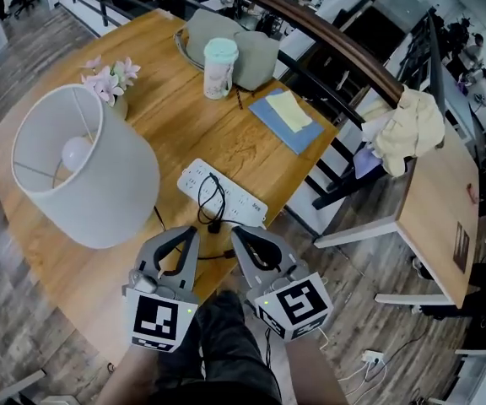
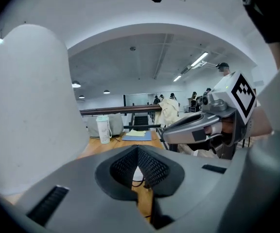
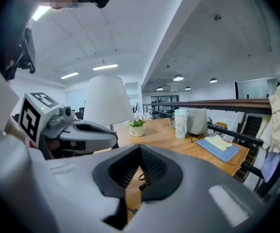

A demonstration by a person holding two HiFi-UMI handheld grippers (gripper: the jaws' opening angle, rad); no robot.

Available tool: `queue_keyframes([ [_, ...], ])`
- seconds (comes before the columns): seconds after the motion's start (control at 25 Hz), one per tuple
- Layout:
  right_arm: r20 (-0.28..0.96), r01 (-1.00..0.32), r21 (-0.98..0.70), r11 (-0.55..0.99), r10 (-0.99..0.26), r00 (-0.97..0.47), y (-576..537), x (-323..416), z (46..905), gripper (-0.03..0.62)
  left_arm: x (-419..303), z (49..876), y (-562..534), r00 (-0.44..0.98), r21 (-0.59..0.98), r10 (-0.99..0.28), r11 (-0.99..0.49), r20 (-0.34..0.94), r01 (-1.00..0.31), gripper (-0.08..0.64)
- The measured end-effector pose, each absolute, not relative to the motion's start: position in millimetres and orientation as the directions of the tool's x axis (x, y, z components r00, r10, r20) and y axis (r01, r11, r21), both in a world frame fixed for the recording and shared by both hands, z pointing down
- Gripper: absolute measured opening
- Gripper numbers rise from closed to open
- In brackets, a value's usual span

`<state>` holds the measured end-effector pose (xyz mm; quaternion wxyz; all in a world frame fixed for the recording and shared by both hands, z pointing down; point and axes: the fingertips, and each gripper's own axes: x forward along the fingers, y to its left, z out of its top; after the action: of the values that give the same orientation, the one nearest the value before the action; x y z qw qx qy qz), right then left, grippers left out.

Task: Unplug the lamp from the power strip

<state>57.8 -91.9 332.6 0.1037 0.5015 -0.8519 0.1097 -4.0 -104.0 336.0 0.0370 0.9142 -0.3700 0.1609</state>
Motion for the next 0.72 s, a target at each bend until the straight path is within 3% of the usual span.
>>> queue_keyframes([
  [0.72, 0.075, -0.950, -0.002, 0.312, -0.947, -0.311, -27, 60, 246, 0.006, -49, 265, -66, 0.741, 0.008, -0.664, -0.744, 0.099, -0.668, -0.005],
])
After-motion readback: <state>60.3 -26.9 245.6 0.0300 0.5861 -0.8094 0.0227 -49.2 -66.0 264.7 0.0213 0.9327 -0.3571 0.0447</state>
